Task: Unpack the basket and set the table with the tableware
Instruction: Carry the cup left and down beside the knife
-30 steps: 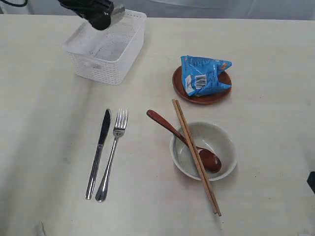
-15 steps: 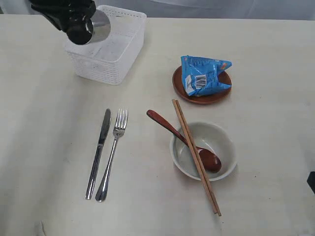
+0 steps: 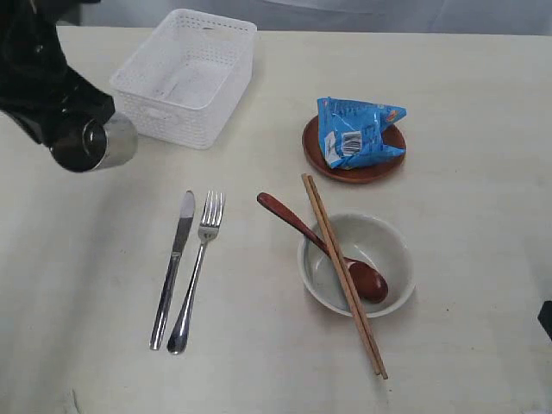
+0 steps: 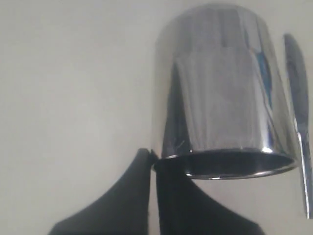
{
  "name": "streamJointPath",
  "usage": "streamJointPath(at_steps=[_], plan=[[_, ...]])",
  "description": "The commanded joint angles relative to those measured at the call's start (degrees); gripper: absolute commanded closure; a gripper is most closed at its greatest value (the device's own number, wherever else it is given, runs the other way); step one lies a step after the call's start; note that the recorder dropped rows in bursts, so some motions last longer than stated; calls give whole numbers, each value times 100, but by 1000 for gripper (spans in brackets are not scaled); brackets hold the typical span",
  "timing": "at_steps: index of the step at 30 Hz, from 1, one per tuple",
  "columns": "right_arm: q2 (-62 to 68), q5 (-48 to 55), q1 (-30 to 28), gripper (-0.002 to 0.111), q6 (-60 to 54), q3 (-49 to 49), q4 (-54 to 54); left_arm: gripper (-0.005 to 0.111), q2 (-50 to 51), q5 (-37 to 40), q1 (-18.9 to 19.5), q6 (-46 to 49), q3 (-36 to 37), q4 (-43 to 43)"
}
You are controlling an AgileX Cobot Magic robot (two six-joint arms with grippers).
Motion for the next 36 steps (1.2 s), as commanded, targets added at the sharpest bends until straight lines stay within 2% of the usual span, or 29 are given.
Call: streamJointPath(at_steps=[1,8,20,26,31,36], plan=[[-32,-1,-42,109,24,8,-1,107,-203,7,18,-121,516,39],[-32,-1,-42,109,24,8,-1,107,217,7,18,-83,815,-506],[-32,-1,-42,109,24,8,-1,107,930,7,18,201,791,-265],[-32,-1,-42,109,24,8,-1,107,1007,7,18,261,351,-265],[-32,-1,-42,109,24,8,-1,107,940,7,18,230,-221,-619],[-32,-1,-42,109,24,8,-1,107,973,7,18,261,-278,-819]])
